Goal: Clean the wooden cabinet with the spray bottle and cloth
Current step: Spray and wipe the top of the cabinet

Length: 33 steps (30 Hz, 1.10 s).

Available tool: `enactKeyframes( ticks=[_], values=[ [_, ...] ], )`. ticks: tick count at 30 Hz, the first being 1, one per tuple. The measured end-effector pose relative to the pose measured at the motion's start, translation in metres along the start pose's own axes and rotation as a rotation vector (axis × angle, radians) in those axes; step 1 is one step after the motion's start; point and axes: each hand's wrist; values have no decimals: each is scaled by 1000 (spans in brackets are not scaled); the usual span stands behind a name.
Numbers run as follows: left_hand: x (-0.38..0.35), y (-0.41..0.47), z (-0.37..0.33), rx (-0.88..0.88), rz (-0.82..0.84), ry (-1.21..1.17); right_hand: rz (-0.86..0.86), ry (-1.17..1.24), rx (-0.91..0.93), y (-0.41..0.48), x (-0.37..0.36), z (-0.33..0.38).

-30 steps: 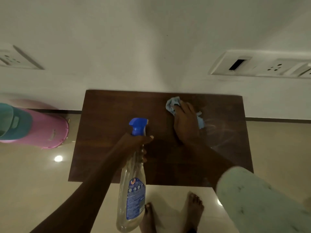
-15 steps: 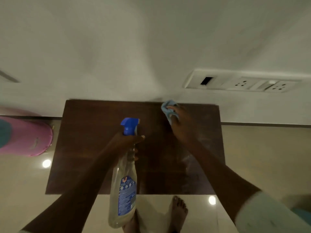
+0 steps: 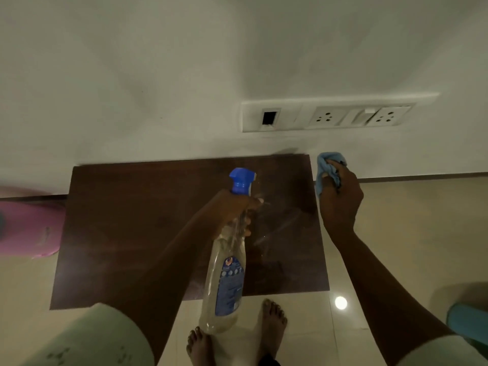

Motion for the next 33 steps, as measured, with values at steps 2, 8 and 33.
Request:
enactKeyframes(
  ticks=[2,8,33],
  values=[
    [-3,-7,7,32,32,32,10,6,-11,1,-5,4],
    [-13,-30,41,120,50,57,76,33,-4,7,-14,10],
    [11,-57,91,135,-38,15,744,-606,570,-137,-17,-63]
  ],
)
Point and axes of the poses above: each hand's wrist, its own y-axis towards the middle knuckle, its own x-axis out of the back of the hand, z = x × y, and after that the axes turned 10 degrees about -x, right-handed
